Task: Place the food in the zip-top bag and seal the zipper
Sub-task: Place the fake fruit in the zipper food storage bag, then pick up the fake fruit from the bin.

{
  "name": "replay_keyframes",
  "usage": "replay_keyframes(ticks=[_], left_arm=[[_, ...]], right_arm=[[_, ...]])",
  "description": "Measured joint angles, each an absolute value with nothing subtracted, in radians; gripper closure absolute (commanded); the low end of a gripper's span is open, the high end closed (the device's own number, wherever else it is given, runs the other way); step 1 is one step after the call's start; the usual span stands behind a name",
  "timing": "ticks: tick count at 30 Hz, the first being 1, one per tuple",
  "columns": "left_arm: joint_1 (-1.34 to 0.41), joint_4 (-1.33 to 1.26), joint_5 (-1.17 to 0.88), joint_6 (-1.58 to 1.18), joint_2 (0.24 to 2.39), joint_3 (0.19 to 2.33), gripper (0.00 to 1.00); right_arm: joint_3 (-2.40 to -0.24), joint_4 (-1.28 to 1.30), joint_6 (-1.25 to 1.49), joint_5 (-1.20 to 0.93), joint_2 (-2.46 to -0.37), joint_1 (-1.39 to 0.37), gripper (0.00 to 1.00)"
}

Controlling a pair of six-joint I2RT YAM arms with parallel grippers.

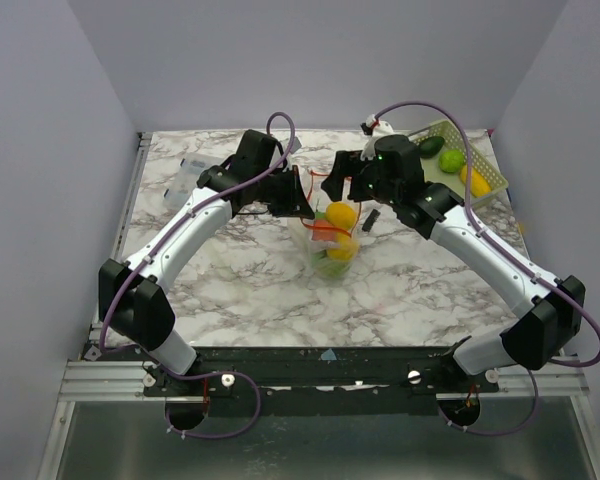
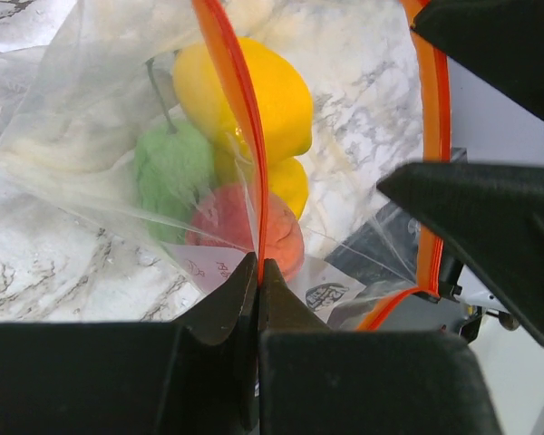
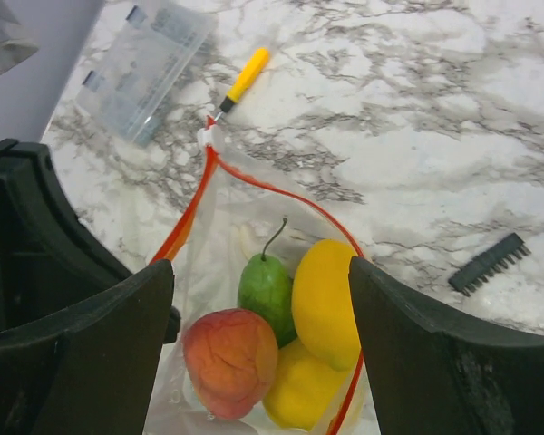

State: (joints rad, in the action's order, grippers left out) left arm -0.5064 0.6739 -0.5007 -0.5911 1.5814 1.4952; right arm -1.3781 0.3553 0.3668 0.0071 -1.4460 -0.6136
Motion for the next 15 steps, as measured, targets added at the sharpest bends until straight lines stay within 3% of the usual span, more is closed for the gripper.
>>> replay_keyframes(ticks=[8,15], left_arm=[[-0.506,0.664,-0.501,-0.586,1.575,1.479,1.0],[-0.506,0.656,-0.501,-0.572,1.575,1.471,1.0]], right_arm=[[-1.378,0.387,0.349,0.208,-1.446,-0.598,0.19],[-1.386,0.391,0.35,0.218,-1.44,-0.459,0.18]])
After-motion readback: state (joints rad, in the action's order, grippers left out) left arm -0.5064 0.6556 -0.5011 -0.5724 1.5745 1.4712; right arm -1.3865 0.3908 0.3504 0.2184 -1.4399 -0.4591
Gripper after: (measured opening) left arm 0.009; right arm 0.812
